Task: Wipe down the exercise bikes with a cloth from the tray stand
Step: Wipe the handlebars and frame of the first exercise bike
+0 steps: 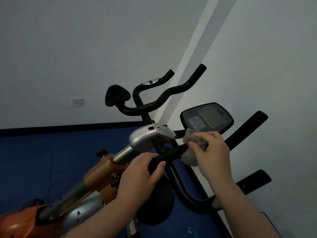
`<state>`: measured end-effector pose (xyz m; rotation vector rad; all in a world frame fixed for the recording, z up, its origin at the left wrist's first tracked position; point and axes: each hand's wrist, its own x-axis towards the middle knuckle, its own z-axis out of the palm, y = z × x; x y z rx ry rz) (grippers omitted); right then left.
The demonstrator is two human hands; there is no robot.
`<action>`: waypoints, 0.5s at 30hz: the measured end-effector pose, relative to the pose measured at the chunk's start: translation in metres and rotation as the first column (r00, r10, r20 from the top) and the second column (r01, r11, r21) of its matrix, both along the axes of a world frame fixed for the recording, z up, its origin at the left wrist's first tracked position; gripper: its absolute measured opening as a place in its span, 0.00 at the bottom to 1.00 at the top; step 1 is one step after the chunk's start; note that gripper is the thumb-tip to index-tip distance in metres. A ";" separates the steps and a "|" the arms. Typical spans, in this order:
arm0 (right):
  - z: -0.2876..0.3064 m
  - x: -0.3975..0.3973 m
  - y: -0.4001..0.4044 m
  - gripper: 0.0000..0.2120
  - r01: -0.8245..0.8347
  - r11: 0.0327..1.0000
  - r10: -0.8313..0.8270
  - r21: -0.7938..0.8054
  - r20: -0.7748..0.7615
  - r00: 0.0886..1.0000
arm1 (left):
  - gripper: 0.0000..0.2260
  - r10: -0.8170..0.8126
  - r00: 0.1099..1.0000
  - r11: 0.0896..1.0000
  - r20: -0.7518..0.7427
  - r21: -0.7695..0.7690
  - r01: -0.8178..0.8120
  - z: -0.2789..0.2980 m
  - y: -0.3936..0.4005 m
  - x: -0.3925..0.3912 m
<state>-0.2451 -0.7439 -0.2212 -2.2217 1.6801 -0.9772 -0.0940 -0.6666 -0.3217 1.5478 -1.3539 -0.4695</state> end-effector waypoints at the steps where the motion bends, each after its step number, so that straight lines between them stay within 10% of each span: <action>1: 0.000 0.002 0.000 0.09 0.044 0.998 -0.046 -0.045 -0.059 0.997 | 0.18 0.001 1.000 1.000 -0.002 0.001 -0.001 0.000 0.000 -0.001; 4: -0.020 0.026 0.017 0.09 0.034 0.999 -0.042 -0.038 -0.230 0.972 | 0.15 0.007 1.000 1.000 0.002 -0.003 -0.007 -0.001 0.000 -0.001; 12: 0.006 0.030 0.000 0.09 -0.212 0.964 0.218 0.159 -0.023 0.976 | 0.13 0.063 0.992 0.998 -0.112 0.018 -0.061 -0.007 0.007 0.000; 15: 0.014 0.037 -0.024 0.08 -0.264 0.959 0.282 0.099 -0.298 0.912 | 0.13 0.066 0.992 0.998 -0.107 0.021 -0.064 -0.008 0.007 -0.002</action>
